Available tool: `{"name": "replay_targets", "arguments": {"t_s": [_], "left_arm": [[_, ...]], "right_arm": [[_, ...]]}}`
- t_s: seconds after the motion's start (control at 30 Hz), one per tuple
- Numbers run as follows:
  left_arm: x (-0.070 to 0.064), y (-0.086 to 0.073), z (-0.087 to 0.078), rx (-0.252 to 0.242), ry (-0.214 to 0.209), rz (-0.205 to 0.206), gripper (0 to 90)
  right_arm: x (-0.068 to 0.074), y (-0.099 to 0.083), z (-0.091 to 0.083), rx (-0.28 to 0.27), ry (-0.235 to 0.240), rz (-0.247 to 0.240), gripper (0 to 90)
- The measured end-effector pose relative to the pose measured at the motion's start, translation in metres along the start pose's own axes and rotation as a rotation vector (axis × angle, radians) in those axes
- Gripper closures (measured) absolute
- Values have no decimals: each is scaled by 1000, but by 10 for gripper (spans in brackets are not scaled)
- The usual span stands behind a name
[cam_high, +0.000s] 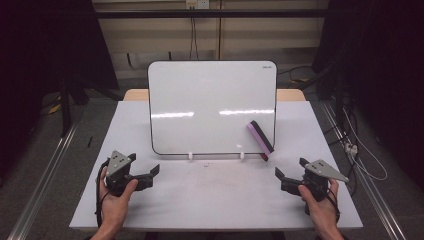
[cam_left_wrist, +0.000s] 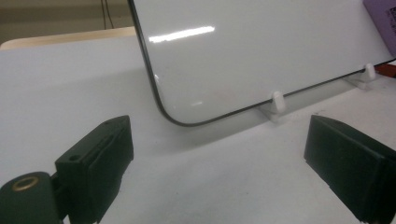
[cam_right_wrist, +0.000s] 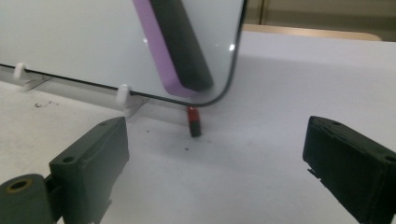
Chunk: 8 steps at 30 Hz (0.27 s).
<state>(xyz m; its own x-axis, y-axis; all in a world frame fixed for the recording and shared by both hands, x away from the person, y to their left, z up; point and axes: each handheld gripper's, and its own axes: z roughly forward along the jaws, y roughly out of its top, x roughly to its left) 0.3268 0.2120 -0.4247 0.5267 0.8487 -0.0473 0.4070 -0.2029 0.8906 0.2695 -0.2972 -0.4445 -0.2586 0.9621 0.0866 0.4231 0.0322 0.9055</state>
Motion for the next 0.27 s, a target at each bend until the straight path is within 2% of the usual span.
{"name": "replay_targets", "arguments": {"t_s": [0.1,0.17,0.27], "left_arm": [[-2,-3,0,11,-7,6,79],[-5,-4,-1,13,3,32,79],[-6,-4,-1,8,7,25,73]], "right_arm": [[0,-3,-3,2,-5,4,64],[0,-2,-4,-11,-4,3,62],[-1,-2,-4,-10,-10,13,62]]}}
